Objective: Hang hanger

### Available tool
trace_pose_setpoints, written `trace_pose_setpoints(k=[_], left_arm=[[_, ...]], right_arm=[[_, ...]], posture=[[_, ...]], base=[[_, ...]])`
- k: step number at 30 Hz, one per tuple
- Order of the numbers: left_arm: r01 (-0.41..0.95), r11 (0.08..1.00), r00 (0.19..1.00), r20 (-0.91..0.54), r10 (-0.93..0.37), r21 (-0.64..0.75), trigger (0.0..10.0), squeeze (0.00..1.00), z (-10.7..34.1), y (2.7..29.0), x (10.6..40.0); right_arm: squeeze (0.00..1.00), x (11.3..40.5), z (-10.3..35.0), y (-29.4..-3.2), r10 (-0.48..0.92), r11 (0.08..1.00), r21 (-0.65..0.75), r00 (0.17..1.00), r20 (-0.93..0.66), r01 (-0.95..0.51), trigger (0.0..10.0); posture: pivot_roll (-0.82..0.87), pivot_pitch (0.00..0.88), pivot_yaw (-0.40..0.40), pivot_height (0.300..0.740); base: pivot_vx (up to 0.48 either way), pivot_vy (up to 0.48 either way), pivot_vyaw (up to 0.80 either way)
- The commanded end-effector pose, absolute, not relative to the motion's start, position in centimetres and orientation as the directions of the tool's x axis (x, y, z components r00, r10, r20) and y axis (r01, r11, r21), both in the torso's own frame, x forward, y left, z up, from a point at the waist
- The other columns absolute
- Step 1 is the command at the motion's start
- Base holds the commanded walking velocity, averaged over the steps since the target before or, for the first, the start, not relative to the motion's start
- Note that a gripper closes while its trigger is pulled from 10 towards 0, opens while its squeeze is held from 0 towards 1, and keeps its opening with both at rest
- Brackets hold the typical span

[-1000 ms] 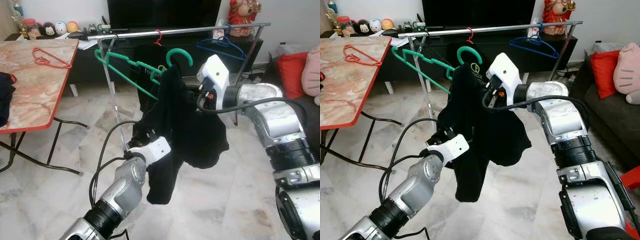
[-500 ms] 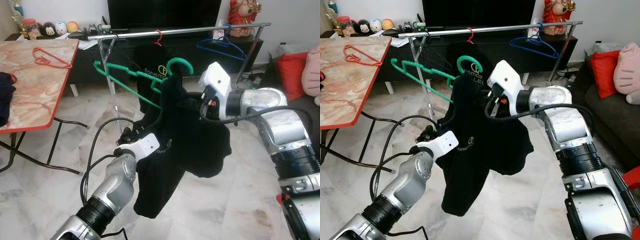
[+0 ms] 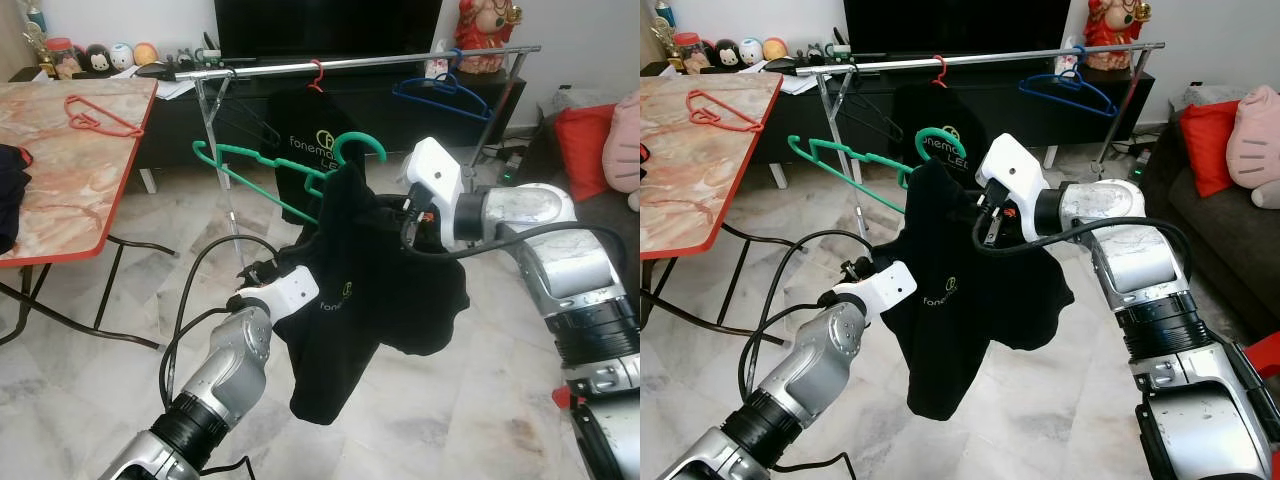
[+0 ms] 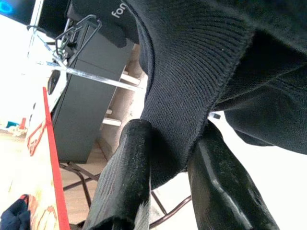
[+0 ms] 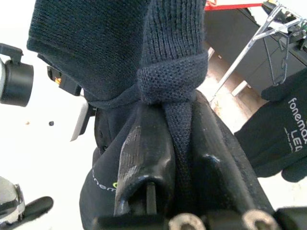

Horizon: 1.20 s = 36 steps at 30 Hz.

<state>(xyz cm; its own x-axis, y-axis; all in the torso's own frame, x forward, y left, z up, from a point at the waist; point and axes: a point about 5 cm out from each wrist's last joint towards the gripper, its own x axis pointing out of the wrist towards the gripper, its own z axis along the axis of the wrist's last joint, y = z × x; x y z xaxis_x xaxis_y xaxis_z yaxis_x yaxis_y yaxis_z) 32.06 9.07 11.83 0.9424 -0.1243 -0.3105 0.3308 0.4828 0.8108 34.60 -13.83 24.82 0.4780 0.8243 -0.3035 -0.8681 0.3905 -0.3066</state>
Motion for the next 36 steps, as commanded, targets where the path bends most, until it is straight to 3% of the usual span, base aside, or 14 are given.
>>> trace_pose_setpoints(k=[1,6,11,23,31,36], left_arm=[[0.364,0.47,0.931,-0.328,-0.159,0.804,0.0,0.0,11.9,8.7,31.7],[0.42,0.496,0.907,-0.374,-0.194,0.76,0.0,0.0,11.2,8.4,31.3],[0.485,0.651,0.866,-0.422,-0.268,0.584,0.0,0.0,11.0,7.5,30.6],[0.468,0.674,0.869,-0.438,-0.232,0.572,0.0,0.0,10.9,9.3,30.5],[0.55,0.624,0.809,-0.54,-0.232,0.555,0.0,0.0,10.4,11.3,29.2],[0.56,0.706,0.778,-0.569,-0.268,0.433,0.0,0.0,10.1,11.8,28.5]], right_arm=[[0.0,34.4,25.4,-13.9,0.825,0.38,-0.343,0.482,-0.294,-0.859,0.0],[0.0,34.4,25.2,-13.9,0.826,0.372,-0.345,0.477,-0.299,-0.862,0.0],[0.0,34.3,24.3,-14.1,0.818,0.361,-0.345,0.472,-0.33,-0.866,0.0],[0.0,34.2,20.5,-16.4,0.73,0.288,-0.38,0.458,-0.507,-0.879,0.0],[0.0,34.7,18.9,-18.5,0.691,0.334,-0.358,0.485,-0.536,-0.872,0.0],[0.0,34.9,18.3,-19.1,0.728,0.401,-0.277,0.487,-0.483,-0.873,0.0]], posture=[[-0.04,0.0,-0.063,0.74],[-0.03,0.0,-0.065,0.74],[-0.03,0.0,-0.065,0.74],[-0.02,0.0,-0.066,0.74],[-0.02,0.0,-0.067,0.74],[-0.02,0.0,-0.067,0.74]], base=[[0.0,0.0,0.0],[0.0,0.0,0.0],[0.0,0.0,0.0],[0.0,0.0,0.0],[0.0,0.0,0.0],[0.0,0.0,0.0]])
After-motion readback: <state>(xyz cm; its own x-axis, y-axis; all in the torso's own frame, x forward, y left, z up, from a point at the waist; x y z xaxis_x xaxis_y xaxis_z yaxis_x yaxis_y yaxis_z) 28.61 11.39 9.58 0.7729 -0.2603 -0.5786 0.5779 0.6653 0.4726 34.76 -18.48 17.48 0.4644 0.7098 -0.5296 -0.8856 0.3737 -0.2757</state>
